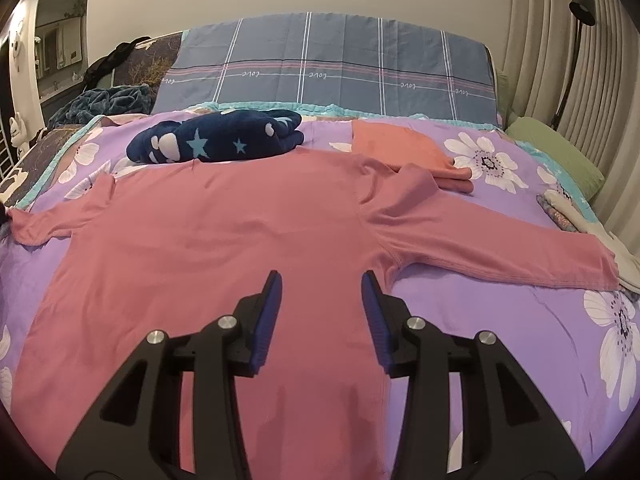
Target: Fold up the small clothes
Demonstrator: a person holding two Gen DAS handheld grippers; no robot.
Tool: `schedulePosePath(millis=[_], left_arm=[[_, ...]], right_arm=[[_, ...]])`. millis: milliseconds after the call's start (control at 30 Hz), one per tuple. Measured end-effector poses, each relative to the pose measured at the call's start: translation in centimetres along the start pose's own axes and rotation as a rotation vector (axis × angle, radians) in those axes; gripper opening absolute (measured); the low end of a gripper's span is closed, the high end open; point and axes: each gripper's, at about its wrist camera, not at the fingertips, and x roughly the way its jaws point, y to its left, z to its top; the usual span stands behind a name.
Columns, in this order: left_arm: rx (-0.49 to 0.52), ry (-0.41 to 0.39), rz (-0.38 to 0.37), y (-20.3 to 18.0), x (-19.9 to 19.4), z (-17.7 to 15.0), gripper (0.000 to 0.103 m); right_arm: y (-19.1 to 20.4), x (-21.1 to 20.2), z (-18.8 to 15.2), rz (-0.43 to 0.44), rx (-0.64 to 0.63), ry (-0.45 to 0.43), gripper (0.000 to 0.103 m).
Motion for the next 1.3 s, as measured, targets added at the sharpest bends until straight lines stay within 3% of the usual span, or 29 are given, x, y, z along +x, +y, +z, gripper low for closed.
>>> schedulePosePath(millis=[133,233,300,433,567,700,900,933,1033,1167,1300], left_arm=[[0.25,-0.043,-0.219,-9.8,-6.7,-2.1,0.002],[0.458,-0.03,-0.395,-18.3,-11.4,-6.6,0.002],[0.593,0.022,-0.512,-24.2,-13.8,-11.7,0.002],[0.798,0.161,-0.643,-32.2,-14.8,-23.0,0.002],[0.931,0.296,-0.664,-36.0,-12.8,-32.1,0.003],[0.96,0.402,-0.657,-36.1,-10.4,-36.3,0.002],[0.884,0.406,-0.646,-34.3,-9.6,-34.8,0.004],[0.872,0.395,-0.642,-33.9,-9.6,-34.5,0.007],[0.875,0.343,-0.625,-33.3,-10.0,-33.9,0.035],[0.911,0.338,-0.636,-33.5,-10.6,-34.3,0.048],[0.966,0.336,-0.635,-34.2,-10.3,-35.5,0.048]], right_arm=[[-0.5,0.0,-0.1,0.014,0.014,-0.009,0.042],[-1.1,-0.3,-0.4,0.038,0.045,-0.008,0.042],[-1.7,-0.5,-0.6,0.047,0.062,-0.004,0.044],[-3.8,-0.7,-1.0,0.034,0.108,0.012,0.049],[-6.9,0.3,-0.9,0.039,0.172,0.057,0.047],[-8.8,2.4,-0.2,0.093,0.186,0.12,0.031],[-6.2,6.4,2.6,0.293,0.117,0.166,0.031],[-5.4,7.3,3.1,0.34,0.114,0.186,0.031],[-3.4,10.4,4.5,0.444,0.134,0.262,0.031],[-1.9,14.1,6.0,0.521,0.202,0.348,0.031],[-0.1,16.6,6.6,0.573,0.216,0.429,0.031]])
